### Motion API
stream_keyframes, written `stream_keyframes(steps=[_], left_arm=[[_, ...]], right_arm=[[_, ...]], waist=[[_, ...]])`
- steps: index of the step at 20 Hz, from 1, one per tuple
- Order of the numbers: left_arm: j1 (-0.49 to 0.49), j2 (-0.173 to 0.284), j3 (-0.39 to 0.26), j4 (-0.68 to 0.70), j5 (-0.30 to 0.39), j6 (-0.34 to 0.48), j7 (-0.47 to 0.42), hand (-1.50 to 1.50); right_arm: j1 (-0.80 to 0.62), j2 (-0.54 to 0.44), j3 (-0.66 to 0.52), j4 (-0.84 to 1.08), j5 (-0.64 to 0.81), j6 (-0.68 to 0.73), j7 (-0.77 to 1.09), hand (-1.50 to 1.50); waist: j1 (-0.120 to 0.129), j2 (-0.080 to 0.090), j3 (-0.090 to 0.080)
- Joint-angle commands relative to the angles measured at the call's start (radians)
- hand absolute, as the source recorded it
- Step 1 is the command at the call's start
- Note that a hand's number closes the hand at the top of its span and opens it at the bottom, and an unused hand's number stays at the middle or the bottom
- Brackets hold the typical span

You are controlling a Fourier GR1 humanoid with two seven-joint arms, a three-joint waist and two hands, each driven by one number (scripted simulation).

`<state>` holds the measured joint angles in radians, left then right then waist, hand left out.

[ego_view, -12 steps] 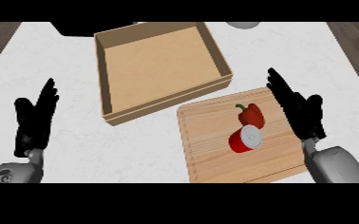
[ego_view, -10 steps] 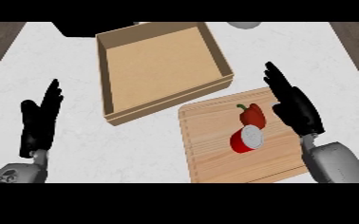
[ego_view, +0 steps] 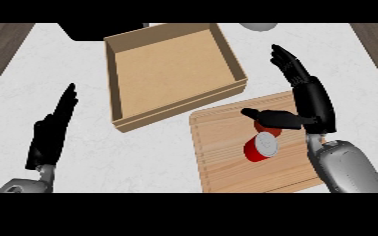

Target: Pick the can from the cutting board and place it in the cardboard box

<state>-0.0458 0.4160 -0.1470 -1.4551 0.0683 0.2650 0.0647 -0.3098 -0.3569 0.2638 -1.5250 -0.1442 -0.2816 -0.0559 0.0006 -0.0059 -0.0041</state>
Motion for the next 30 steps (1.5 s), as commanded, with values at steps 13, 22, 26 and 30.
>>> stream_keyframes(steps=[13, 22, 26, 30], left_arm=[[0.047, -0.027, -0.011, -0.064, -0.033, -0.026, 0.003, 0.00], [0.068, -0.005, 0.025, -0.085, -0.025, -0.052, 0.007, 0.00], [0.093, -0.065, -0.018, -0.094, -0.096, -0.008, -0.005, 0.00], [0.103, -0.061, 0.010, -0.143, -0.077, -0.048, 0.037, 0.00]], right_arm=[[-0.045, -0.434, 0.050, -0.133, 0.191, 0.380, 0.189, -1.50], [-0.054, -0.482, 0.215, -0.308, 0.172, 0.661, 0.515, -1.50], [-0.015, -0.447, 0.218, -0.386, 0.209, 0.692, 0.624, -1.50], [-0.032, -0.341, 0.218, -0.426, 0.258, 0.705, 0.777, -1.50]], waist=[[0.002, 0.002, 0.000], [0.004, 0.003, 0.003], [-0.001, 0.004, 0.004], [0.002, 0.004, 0.004]])
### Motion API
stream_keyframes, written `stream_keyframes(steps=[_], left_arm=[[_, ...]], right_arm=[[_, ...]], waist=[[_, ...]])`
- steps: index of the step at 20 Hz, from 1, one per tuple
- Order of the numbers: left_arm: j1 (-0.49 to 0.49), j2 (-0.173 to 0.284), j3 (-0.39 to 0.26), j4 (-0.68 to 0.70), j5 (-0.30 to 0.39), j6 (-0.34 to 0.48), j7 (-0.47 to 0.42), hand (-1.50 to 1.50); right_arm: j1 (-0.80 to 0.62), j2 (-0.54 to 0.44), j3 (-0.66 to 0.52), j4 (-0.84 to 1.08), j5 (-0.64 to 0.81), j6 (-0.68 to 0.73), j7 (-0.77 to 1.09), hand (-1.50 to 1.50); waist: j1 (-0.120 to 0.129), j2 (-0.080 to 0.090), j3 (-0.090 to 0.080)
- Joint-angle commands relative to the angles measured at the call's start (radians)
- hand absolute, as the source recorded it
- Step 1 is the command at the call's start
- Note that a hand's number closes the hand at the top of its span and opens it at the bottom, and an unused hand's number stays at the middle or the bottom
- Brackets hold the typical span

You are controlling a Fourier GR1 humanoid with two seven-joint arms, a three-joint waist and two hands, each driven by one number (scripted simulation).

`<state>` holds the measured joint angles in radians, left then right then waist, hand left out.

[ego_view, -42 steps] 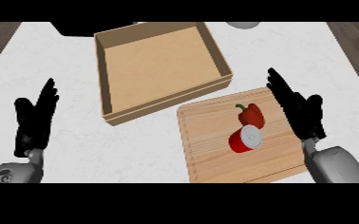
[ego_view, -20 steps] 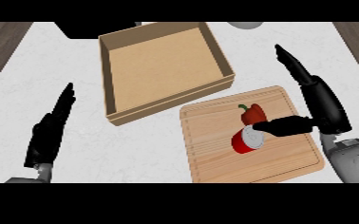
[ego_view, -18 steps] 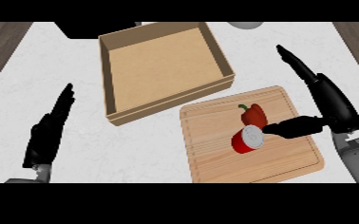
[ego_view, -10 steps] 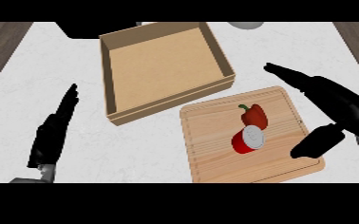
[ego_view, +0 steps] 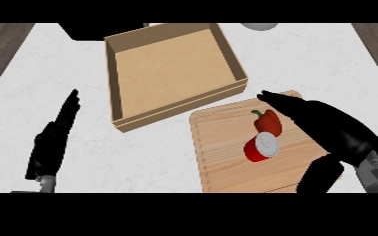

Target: Pick the can from the cutting board and place it in the cardboard box

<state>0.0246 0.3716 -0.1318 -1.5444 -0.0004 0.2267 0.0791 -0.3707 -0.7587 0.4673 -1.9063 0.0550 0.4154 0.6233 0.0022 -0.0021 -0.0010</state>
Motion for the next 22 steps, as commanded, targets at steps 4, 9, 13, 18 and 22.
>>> stream_keyframes(steps=[4, 9, 13, 18, 22], left_arm=[[0.067, -0.087, -0.044, -0.052, -0.075, 0.037, -0.019, 0.00], [-0.012, -0.050, 0.059, 0.002, -0.047, -0.048, 0.019, 0.00], [-0.069, -0.081, 0.079, 0.079, -0.072, -0.068, -0.025, 0.00], [-0.010, -0.092, 0.077, -0.009, -0.104, -0.072, 0.033, 0.00], [-0.065, -0.083, 0.135, 0.073, -0.095, -0.121, -0.026, 0.00]], right_arm=[[0.060, 0.130, 0.045, -0.035, 0.156, 0.022, 0.111, -1.50], [0.105, 0.186, -0.015, 0.025, 0.232, 0.108, 0.067, -1.50], [0.109, 0.246, -0.054, 0.037, 0.286, 0.145, 0.037, -1.50], [0.221, 0.273, -0.039, 0.035, 0.410, 0.114, -0.042, -1.50], [0.217, 0.326, -0.050, 0.059, 0.475, 0.130, -0.079, -1.50]], waist=[[0.002, 0.001, 0.001], [-0.001, 0.002, 0.001], [-0.003, 0.002, 0.001], [-0.003, 0.001, 0.001], [-0.003, 0.002, 0.001]])
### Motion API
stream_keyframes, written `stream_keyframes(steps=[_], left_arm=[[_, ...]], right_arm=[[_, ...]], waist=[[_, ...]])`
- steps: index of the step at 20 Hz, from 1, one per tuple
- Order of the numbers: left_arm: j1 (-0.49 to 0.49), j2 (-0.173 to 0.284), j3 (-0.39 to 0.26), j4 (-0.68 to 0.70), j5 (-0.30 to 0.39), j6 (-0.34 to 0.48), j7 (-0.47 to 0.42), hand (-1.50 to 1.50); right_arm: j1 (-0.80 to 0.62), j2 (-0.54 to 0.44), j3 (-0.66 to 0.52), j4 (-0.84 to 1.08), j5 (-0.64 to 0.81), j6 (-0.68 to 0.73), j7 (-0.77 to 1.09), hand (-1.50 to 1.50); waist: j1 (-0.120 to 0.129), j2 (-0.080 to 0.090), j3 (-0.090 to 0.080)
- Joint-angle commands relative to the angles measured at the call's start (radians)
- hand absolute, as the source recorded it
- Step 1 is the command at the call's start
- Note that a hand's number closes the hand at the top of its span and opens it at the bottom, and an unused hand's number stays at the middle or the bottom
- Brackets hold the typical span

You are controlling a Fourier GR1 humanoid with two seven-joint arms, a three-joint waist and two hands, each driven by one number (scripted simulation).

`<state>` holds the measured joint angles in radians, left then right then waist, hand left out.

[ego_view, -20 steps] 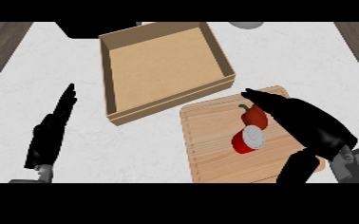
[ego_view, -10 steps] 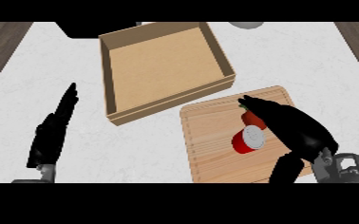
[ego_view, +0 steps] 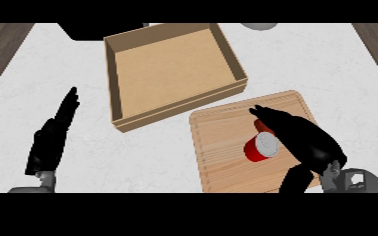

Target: Pick the can from the cutting board and place it in the cardboard box

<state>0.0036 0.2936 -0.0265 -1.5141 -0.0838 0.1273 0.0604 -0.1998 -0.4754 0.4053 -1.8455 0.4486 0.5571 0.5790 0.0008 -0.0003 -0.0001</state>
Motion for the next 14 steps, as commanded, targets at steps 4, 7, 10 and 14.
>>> stream_keyframes(steps=[4, 7, 10, 14], left_arm=[[-0.038, -0.046, 0.011, -0.025, -0.046, -0.008, 0.074, 0.00], [-0.001, -0.070, -0.011, -0.043, -0.076, 0.007, 0.043, 0.00], [-0.015, -0.074, 0.048, 0.038, -0.052, -0.014, -0.034, 0.00], [0.049, -0.092, 0.016, -0.067, -0.095, -0.022, 0.028, 0.00]], right_arm=[[0.028, 0.098, -0.034, 0.016, 0.087, 0.048, -0.023, -1.50], [-0.071, 0.094, -0.116, 0.132, 0.073, 0.072, -0.093, -1.50], [-0.010, 0.180, -0.045, 0.060, 0.152, 0.056, -0.023, -1.50], [0.032, 0.178, -0.072, 0.094, 0.198, 0.056, -0.109, -1.50]], waist=[[0.000, 0.000, 0.000], [0.004, 0.001, 0.000], [0.001, 0.000, 0.000], [0.002, 0.000, 0.000]])
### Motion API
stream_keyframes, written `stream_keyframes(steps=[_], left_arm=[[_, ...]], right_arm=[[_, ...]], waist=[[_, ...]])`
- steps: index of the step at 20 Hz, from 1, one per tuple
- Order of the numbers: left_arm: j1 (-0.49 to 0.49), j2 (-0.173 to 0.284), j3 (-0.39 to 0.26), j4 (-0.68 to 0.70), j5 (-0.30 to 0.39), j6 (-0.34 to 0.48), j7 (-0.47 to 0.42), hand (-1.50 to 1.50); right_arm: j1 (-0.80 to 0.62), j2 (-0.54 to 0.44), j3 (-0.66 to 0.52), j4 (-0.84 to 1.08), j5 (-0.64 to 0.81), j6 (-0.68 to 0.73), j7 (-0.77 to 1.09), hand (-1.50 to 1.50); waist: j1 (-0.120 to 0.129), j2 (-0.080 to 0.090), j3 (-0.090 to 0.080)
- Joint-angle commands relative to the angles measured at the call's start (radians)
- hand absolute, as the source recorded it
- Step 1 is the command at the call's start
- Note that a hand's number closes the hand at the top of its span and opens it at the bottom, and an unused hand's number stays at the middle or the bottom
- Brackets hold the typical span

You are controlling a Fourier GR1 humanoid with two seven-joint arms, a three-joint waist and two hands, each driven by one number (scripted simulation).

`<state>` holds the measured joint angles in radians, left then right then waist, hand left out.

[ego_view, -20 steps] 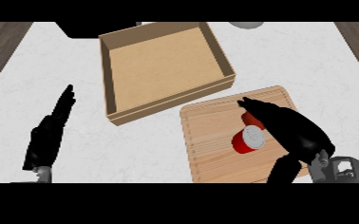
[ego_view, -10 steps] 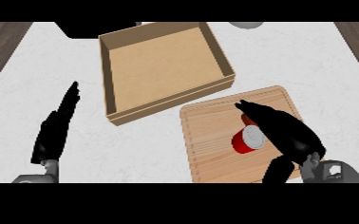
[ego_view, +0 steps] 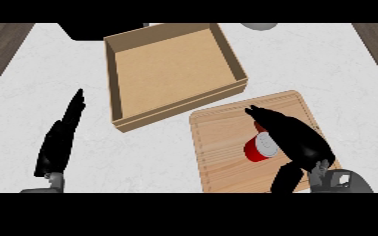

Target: Pick the can from the cutting board and place it in the cardboard box

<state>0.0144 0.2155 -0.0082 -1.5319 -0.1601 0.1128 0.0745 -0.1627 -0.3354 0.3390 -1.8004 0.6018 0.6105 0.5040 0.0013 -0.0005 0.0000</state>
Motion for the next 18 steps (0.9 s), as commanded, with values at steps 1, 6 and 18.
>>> stream_keyframes(steps=[1, 6, 18], left_arm=[[-0.032, 0.023, 0.049, 0.022, 0.010, -0.045, 0.000, 0.00], [-0.019, -0.025, 0.029, -0.004, -0.029, -0.028, 0.009, 0.00], [-0.068, 0.003, 0.074, -0.005, 0.006, -0.092, 0.070, 0.00]], right_arm=[[-0.016, 0.077, 0.016, 0.050, 0.064, -0.013, 0.001, -1.50], [0.026, 0.055, 0.006, 0.018, 0.104, 0.048, -0.053, -1.50], [-0.021, 0.081, 0.046, 0.139, 0.321, -0.197, -0.183, 1.50]], waist=[[0.001, 0.000, 0.000], [-0.001, 0.000, 0.000], [0.001, 0.001, 0.000]])
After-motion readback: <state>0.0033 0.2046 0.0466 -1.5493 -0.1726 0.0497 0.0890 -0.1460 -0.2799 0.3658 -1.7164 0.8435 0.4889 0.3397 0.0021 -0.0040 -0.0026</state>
